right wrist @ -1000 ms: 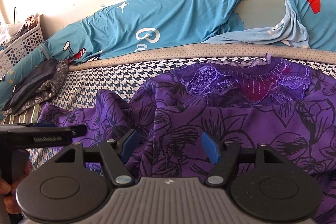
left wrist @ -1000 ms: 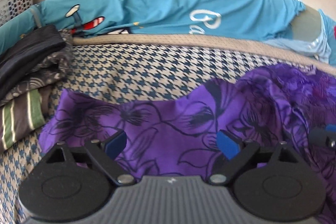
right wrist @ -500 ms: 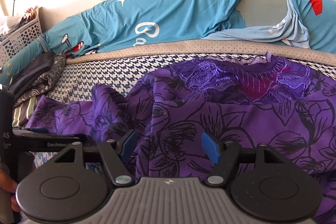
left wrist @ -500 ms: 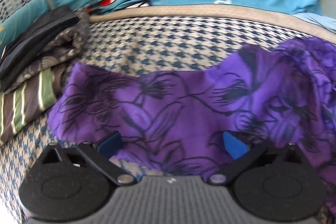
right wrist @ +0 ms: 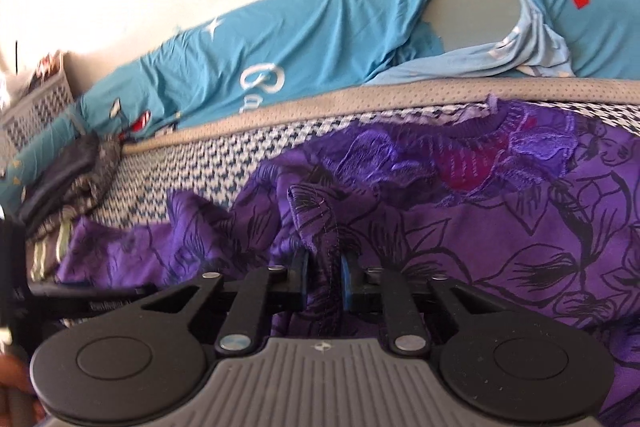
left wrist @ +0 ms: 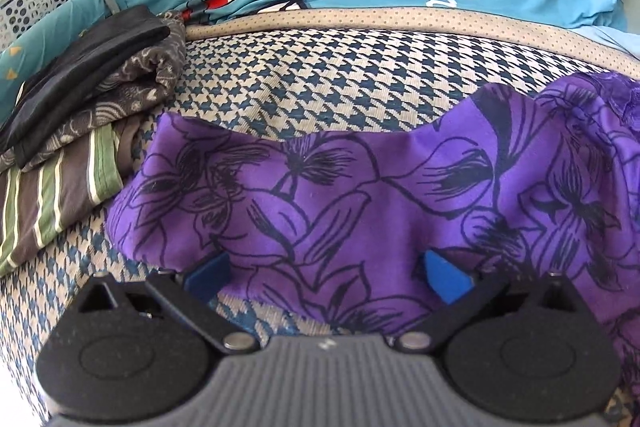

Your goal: Fold clothes

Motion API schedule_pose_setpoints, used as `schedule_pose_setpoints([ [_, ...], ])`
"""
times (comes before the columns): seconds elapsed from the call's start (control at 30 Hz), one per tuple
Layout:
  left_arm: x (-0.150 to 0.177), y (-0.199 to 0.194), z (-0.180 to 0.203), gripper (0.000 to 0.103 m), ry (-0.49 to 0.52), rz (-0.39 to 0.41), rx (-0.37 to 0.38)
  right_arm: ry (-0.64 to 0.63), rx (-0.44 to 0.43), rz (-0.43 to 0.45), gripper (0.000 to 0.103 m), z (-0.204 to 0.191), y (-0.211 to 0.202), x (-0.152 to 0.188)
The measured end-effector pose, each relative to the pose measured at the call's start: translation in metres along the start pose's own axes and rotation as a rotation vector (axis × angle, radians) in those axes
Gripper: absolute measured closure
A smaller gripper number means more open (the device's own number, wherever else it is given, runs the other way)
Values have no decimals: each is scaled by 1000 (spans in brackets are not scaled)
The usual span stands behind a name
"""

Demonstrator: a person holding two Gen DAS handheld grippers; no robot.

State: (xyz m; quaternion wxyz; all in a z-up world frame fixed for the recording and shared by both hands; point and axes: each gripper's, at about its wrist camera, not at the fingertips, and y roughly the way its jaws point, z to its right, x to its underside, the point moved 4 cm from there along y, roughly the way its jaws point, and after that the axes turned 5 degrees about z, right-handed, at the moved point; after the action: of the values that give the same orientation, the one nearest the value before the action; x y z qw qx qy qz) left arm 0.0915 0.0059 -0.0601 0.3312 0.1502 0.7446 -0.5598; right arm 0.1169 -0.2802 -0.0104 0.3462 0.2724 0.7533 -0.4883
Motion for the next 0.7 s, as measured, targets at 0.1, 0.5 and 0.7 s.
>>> schedule_pose_setpoints([
  [0.1, 2, 1, -2, 0, -15, 8, 12, 58, -4, 32, 87, 12, -9, -7],
  [0.5, 24, -19, -5, 0, -81, 41, 86, 149, 112, 174, 93, 73, -59, -29],
  [0.7, 49, -40, 1, 0, -26, 56, 126, 244, 180, 261, 94, 123, -99, -39],
])
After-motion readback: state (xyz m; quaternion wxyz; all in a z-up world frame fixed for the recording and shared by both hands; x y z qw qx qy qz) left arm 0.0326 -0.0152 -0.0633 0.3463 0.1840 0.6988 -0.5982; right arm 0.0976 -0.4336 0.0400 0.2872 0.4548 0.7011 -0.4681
